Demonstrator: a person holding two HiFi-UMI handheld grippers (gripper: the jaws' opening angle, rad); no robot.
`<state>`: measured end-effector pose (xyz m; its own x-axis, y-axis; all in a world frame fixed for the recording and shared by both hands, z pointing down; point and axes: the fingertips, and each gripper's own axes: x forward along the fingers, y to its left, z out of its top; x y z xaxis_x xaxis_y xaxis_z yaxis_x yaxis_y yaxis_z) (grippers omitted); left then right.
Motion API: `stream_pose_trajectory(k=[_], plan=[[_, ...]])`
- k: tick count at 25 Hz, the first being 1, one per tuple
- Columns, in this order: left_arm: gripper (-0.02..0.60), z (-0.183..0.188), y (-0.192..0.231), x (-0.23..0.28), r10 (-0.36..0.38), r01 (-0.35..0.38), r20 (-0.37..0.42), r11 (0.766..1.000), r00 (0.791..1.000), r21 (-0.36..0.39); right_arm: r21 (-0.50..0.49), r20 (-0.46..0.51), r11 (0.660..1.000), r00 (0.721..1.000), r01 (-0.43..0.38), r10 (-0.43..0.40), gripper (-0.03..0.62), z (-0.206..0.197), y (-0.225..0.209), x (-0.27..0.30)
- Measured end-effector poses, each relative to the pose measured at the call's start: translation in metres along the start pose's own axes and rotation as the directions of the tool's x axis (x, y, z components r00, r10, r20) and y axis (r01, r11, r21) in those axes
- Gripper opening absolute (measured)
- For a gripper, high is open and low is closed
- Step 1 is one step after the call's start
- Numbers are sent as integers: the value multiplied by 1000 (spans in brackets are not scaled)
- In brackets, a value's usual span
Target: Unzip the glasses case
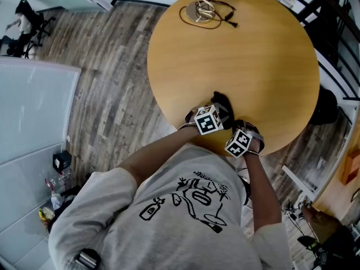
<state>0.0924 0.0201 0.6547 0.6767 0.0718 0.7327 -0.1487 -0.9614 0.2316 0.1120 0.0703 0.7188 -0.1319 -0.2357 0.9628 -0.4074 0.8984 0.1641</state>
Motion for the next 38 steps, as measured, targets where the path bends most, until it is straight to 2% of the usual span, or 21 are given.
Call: stream_pose_trajectory(k=[12, 19, 38], plan=[[6, 1, 1, 1, -2, 2, 0, 1000, 1000, -6, -24, 5, 1000, 1000, 16, -16, 32, 0, -8, 1], [6, 1, 1, 1, -3, 3, -1, 1000, 1000, -8, -33, 8, 998, 999, 47, -46, 29, 5, -28, -3], [6, 3, 1, 0, -8, 8, 10, 1000, 1000, -28, -198, 33, 980, 999, 21, -15, 29, 14, -41, -1]])
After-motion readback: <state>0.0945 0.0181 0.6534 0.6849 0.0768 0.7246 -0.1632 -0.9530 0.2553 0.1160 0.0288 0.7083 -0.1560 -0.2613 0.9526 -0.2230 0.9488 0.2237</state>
